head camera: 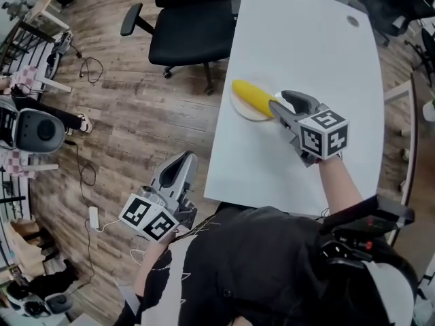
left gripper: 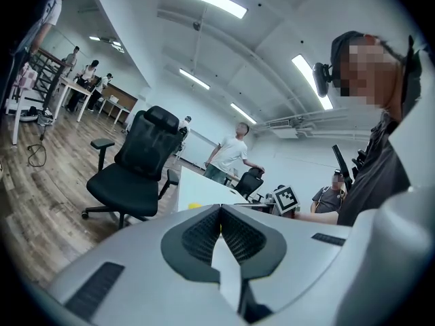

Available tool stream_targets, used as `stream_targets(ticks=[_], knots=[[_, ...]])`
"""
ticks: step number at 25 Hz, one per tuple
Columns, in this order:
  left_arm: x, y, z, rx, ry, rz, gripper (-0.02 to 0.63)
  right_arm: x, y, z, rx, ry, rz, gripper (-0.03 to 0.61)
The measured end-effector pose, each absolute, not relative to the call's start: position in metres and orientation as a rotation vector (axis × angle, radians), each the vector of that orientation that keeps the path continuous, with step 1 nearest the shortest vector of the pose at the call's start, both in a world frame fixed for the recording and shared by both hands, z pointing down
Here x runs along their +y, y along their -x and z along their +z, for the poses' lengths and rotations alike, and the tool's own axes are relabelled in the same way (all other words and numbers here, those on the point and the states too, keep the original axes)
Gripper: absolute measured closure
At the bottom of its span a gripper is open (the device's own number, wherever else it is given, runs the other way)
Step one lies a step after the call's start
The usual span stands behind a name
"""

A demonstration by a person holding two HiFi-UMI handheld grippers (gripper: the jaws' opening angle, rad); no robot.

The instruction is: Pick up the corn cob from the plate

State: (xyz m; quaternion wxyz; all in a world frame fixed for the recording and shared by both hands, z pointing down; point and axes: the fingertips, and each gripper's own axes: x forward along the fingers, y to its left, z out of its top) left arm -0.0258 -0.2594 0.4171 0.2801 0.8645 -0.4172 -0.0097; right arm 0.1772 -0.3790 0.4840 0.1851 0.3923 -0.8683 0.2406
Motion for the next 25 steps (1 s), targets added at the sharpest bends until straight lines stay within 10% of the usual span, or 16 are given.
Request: stream_targets(ticks=[25], knots=[[-0.262, 0.082, 0.431, -1.242, -2.232, -0.026, 0.6, -0.41, -0.134, 0.571, -2.261, -0.846, 0.382, 0.302]])
